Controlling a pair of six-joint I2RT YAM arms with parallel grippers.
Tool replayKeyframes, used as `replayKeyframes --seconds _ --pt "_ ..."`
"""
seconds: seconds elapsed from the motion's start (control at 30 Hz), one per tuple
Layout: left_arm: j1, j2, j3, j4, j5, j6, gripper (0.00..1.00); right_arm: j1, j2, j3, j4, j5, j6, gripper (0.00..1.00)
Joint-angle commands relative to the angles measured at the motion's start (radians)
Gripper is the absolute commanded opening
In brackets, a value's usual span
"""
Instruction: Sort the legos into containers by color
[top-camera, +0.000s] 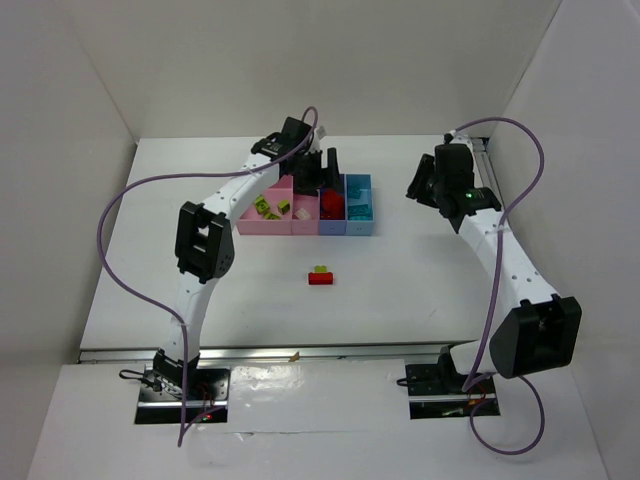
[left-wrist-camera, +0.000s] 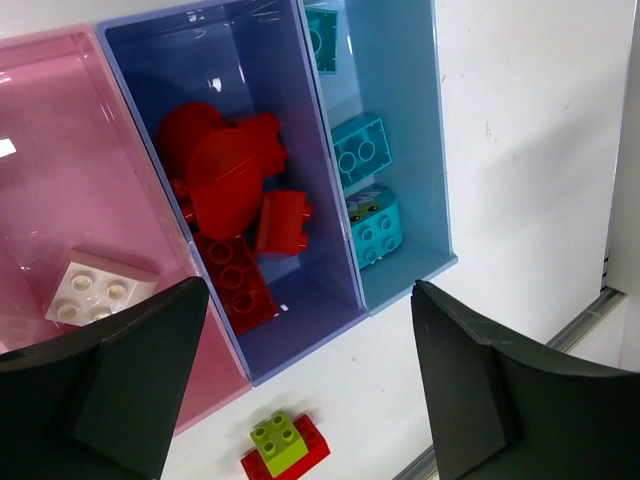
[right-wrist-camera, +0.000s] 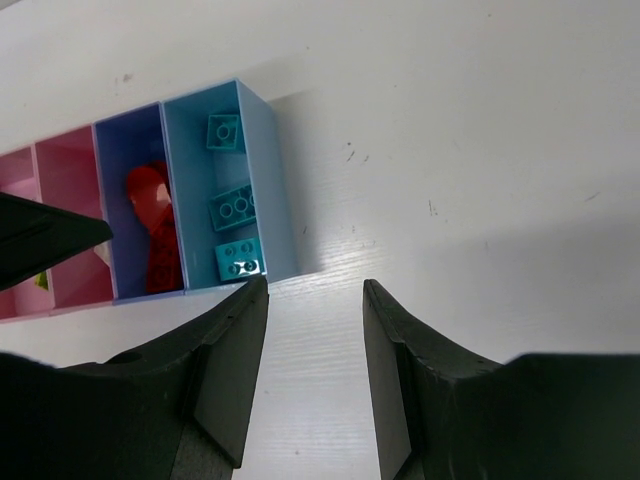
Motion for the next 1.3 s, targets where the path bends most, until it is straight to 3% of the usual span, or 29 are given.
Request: replayKeyframes --seconds 0.0,0.2,0.37,0.5,0.63,0.77,0.97,1.27 --pt "-0.006 -0.075 0.010 0.000 0.006 0.017 0.91 -0.007 -0.036 -0.011 0.003 -0.033 -0.005 0.50" --pt "0.039 -0.214 -0.021 0.000 0.012 0.018 0.86 0.114 0.006 -0.034 -0.022 -0.145 -0.047 0.50" --pt "0.127 -0.352 -0.051 -0.064 -0.011 0.039 0.89 0.298 0.049 -0.109 -0.056 -0.302 -0.132 0.75" --pt "0.190 -0.460 -0.145 -0.064 0.009 0.039 0.85 0.465 0.136 -0.097 -0.099 -0.298 -0.176 0.85" --pt "0.199 -0.508 -0.202 -0.064 0.020 0.039 0.84 0.533 0.242 -0.028 -0.118 -0.181 -0.146 0.85" --pt "0.208 -0.521 -0.243 -0.064 0.011 0.039 0.83 0.553 0.326 0.036 -0.100 -0.067 0.094 0.70" --pt "0.208 -0.543 -0.280 -0.064 0.011 0.039 0.83 0.610 0.420 0.059 -0.050 0.025 0.257 0.69" --pt "0.227 -0.563 -0.329 -0.064 0.011 0.059 0.82 0.639 0.523 0.093 -0.025 0.084 0.249 0.69"
